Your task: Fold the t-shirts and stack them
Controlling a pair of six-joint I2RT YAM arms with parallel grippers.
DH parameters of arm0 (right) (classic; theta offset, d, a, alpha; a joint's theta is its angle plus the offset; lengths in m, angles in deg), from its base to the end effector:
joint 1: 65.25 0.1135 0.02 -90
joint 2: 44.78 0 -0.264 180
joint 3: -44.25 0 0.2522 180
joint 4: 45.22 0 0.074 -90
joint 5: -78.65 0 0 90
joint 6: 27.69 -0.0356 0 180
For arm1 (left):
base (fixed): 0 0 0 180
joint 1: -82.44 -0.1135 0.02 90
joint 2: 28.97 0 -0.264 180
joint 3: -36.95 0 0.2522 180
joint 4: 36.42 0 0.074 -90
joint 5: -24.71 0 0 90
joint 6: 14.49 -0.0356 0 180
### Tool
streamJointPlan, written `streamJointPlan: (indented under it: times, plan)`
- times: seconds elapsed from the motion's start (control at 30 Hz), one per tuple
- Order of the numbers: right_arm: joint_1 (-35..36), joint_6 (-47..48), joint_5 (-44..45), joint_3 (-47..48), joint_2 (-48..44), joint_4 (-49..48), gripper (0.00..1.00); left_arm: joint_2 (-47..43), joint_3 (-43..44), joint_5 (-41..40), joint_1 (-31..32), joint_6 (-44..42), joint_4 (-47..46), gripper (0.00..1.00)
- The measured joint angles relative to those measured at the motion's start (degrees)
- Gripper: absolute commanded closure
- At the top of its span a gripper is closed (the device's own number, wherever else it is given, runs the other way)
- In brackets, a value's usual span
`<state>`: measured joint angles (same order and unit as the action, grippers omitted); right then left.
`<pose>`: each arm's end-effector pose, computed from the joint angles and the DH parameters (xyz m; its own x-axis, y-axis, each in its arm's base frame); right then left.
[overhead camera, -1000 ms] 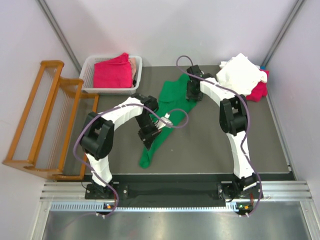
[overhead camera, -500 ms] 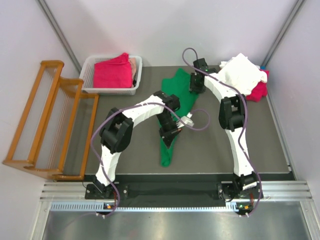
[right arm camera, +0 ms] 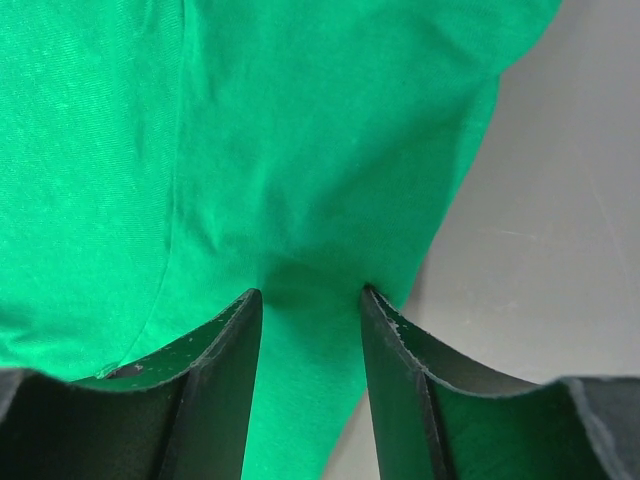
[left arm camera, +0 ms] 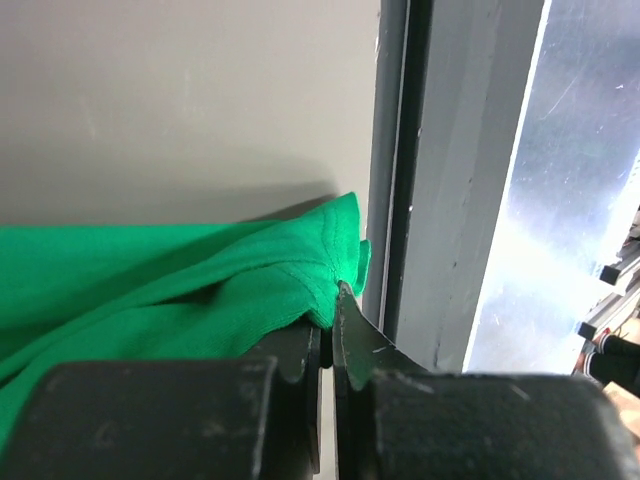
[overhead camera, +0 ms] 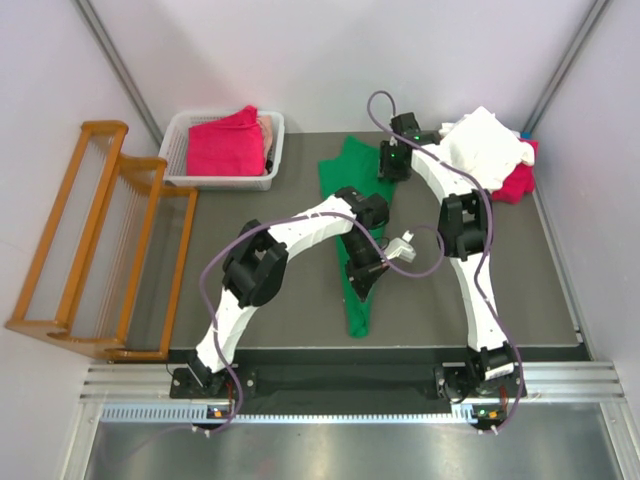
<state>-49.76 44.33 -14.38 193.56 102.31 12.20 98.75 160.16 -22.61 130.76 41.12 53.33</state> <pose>0.5355 0.1503 0.1767 -0.8440 0.0860 -0.5294 -0.0371 0.9754 0.2175 0.2649 -0.3338 0.2026 -0.2560 0.9120 -0.3205 0.8000 0.0138 -0.5998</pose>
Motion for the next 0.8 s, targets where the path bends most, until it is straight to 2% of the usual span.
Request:
streamJointPlan:
  times: [0.23,0.37,0.47,0.5,0.67,0.7,0.8]
  plan:
    - [1.5,2.2,0.6,-1.0,-0.1,-2.1,0.55,0.3,-0.1,0.2,0.9,-0.1,0.1,1.0]
    - [2.8,3.0,1.9,-4.9,-2.0,-5.3,0.52,-1.4,-2.7,0.2,0.4,-0.1,0.1,1.0]
    - [4.6,3.1,3.0,-8.5,-4.0,-6.9,0.4,-4.8,-5.0,0.5,-1.2,-0.1,0.3,1.0]
    - [5.4,3.1,3.3,-9.3,-4.5,-7.1,0.4,-6.2,-5.5,0.8,-2.3,0.0,0.4,1.0]
    - [9.6,3.4,4.7,-14.5,-8.1,-6.4,0.27,-16.3,-10.4,2.9,-11.6,0.0,0.1,0.98]
    - [10.3,3.4,5.0,-15.8,-9.0,-6.0,0.24,-18.6,-11.7,3.1,-13.8,-0.1,0.2,0.9]
    - [11.6,3.2,5.8,-18.8,-11.3,-4.3,0.23,-24.5,-15.1,3.4,-18.5,0.1,0.2,0.43]
